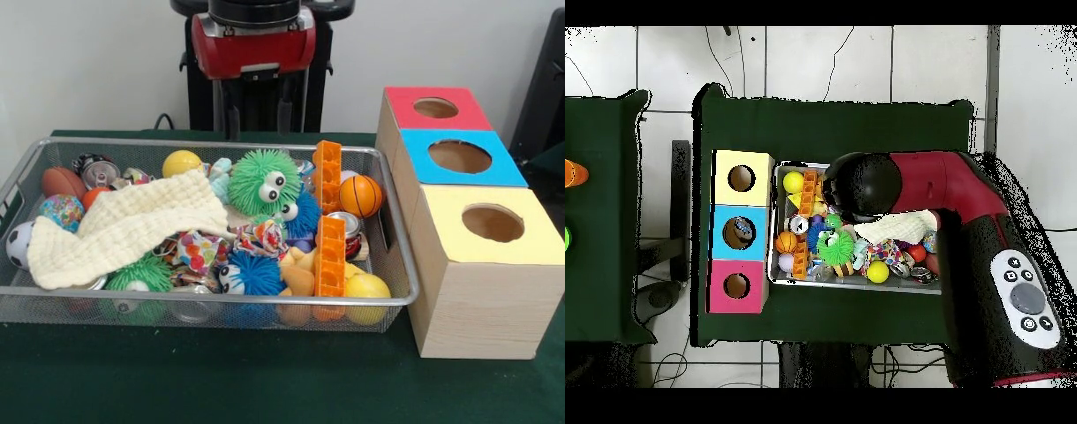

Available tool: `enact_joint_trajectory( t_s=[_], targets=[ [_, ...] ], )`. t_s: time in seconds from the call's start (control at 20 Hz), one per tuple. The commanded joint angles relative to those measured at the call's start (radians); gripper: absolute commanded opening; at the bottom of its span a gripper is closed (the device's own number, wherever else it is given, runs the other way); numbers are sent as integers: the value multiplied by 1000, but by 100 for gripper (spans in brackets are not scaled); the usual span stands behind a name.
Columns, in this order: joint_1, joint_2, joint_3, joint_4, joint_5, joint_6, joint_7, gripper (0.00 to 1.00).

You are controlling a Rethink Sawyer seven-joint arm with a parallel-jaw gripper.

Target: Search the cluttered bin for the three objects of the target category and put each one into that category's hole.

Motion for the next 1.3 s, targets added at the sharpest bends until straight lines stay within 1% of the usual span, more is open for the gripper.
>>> enact_joint_trajectory(
  t_s=[0.05, 0.25, 0.4, 0.65, 0.9, 0.95, 1.15, 1.3],
  targets=[
    [-3, 8, 57, 126, -63, -18, -194, 100],
    [-15, 8, 61, 158, -79, -52, -189, 100],
    [-23, 19, 70, 164, -90, -79, -189, 100],
    [-30, 54, 71, 149, -148, -113, -227, 100],
    [-25, 65, 65, 147, -169, -107, -214, 100],
    [-17, 72, 56, 137, -179, -96, -208, 100],
    [-14, 95, 59, 132, -199, -127, -186, 100],
    [-10, 110, 60, 124, -210, -131, -176, 100]
  ],
)
